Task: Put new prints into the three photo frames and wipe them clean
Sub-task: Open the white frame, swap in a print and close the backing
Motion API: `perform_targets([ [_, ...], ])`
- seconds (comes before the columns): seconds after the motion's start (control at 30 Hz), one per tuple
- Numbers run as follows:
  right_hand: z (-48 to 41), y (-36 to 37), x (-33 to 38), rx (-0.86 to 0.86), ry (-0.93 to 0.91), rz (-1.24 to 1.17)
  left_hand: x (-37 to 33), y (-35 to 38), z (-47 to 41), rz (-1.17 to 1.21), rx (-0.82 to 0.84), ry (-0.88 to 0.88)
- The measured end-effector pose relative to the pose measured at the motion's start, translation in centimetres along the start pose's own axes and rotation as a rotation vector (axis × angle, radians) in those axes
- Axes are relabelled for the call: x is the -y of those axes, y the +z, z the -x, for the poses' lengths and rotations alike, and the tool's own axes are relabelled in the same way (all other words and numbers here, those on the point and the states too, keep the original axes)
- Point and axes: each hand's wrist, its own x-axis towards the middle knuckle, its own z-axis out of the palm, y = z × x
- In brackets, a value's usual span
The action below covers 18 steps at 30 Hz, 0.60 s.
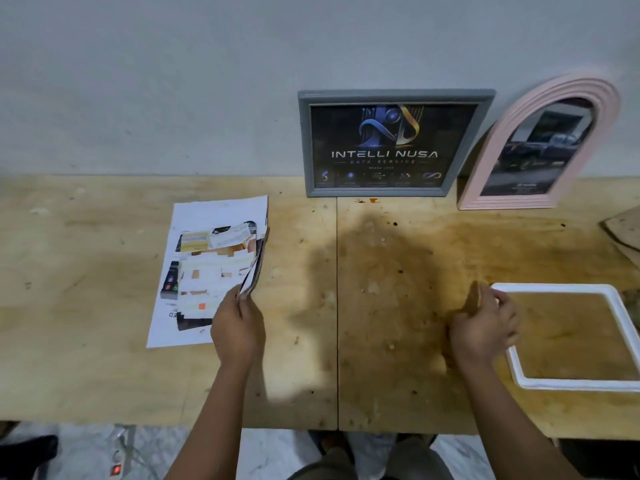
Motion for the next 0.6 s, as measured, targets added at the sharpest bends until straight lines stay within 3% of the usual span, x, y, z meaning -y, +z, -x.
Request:
perform_targets([
  [0.17, 4.6, 3.5, 5.0, 0.156, -0.278, -0.101, 0.7, -2.1, -1.5, 0.383, 0.046, -0.233],
  [0.33, 10.6, 7.2, 12.6, 0.656, -0.438, -0.388, 2.0, -3.8, -3.3, 0.565, 0.031, -0.351],
  [0.43, 13.1, 9.9, 16.5, 0.91, -0.367, -0.413, 3.3, -4.7, -4.5, 0.594, 0.023, -0.37],
  [0.6, 15.3, 12.0, 21.5, 0.983, -0.057, -0.335, 4.8, -5.3, -6.3, 0.622, 0.089, -0.446],
])
